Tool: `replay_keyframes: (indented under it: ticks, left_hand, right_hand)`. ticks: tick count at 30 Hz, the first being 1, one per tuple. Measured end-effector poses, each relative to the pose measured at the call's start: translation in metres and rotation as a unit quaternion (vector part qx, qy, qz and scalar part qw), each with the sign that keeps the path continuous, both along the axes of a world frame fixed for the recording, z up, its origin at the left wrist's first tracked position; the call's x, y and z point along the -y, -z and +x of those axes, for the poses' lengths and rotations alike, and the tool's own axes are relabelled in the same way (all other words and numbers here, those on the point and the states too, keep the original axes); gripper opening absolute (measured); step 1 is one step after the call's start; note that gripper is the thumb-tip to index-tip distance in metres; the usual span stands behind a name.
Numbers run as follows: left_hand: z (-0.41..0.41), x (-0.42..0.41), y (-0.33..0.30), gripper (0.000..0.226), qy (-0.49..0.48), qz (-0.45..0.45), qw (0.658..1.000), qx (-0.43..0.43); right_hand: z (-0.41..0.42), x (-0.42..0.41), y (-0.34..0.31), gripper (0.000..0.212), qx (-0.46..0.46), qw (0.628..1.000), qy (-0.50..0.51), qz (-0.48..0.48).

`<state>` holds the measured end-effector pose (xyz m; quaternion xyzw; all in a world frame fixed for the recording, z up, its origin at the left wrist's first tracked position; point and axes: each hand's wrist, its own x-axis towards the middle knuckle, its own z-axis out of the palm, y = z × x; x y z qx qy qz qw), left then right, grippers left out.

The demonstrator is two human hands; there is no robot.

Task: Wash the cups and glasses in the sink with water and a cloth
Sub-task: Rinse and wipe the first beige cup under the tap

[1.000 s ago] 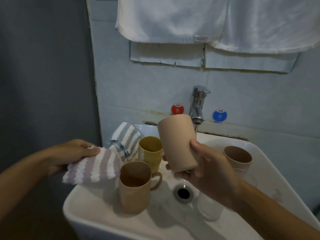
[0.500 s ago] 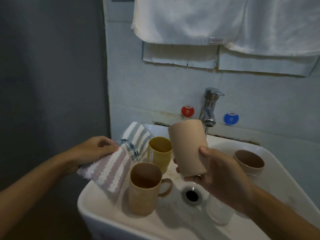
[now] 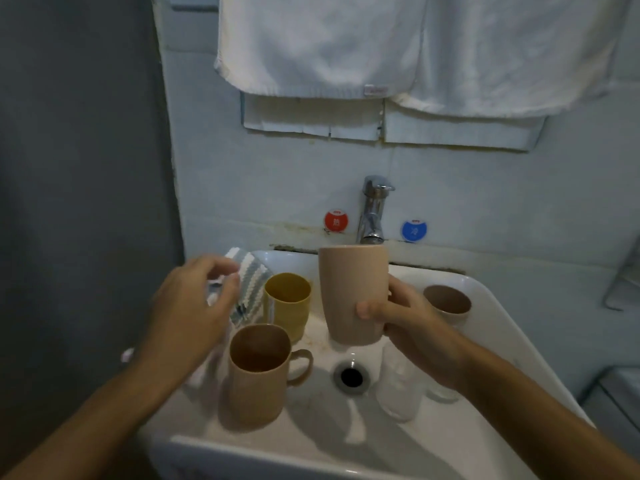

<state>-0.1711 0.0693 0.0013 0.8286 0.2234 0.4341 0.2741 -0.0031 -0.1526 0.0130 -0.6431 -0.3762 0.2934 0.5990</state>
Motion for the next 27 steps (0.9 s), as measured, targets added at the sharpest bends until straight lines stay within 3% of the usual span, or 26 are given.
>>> replay_keyframes:
  ticks: [4,8,11,14,16,23,27]
  left_hand:
    - [0.025,0.091,-0.014,0.011,0.155,-0.015,0.987,0.024]
    - [0.083,0.167,-0.016,0.012,0.28,-0.015,0.959,-0.038]
    - [0.14,0.219,-0.011,0.01,0.332,-0.049,0.94,-0.067]
    - [0.196,0.261,0.002,0.017,0.388,-0.171,0.902,-0.075]
    - [0.225,0.279,0.014,0.018,0.385,-0.218,0.894,-0.07]
    - [0.267,0.314,0.039,0.012,0.348,-0.088,0.932,-0.057]
    - [0.271,0.316,0.043,0.014,0.326,-0.077,0.941,-0.05]
  right_hand:
    - [-0.004,0.061,-0.017,0.055,0.038,0.996,0.068,0.04]
    - [0.006,0.137,-0.03,0.047,0.065,0.979,0.179,0.079]
    - [0.026,0.189,-0.034,0.064,0.101,0.952,0.285,0.057]
    - [0.053,0.236,-0.032,0.081,0.125,0.924,0.362,0.021]
    - [0.072,0.26,-0.031,0.084,0.131,0.907,0.399,0.014]
    - [0.141,0.303,-0.066,0.061,0.187,0.825,0.529,0.06]
    - [0.187,0.309,-0.092,0.058,0.231,0.776,0.583,0.07]
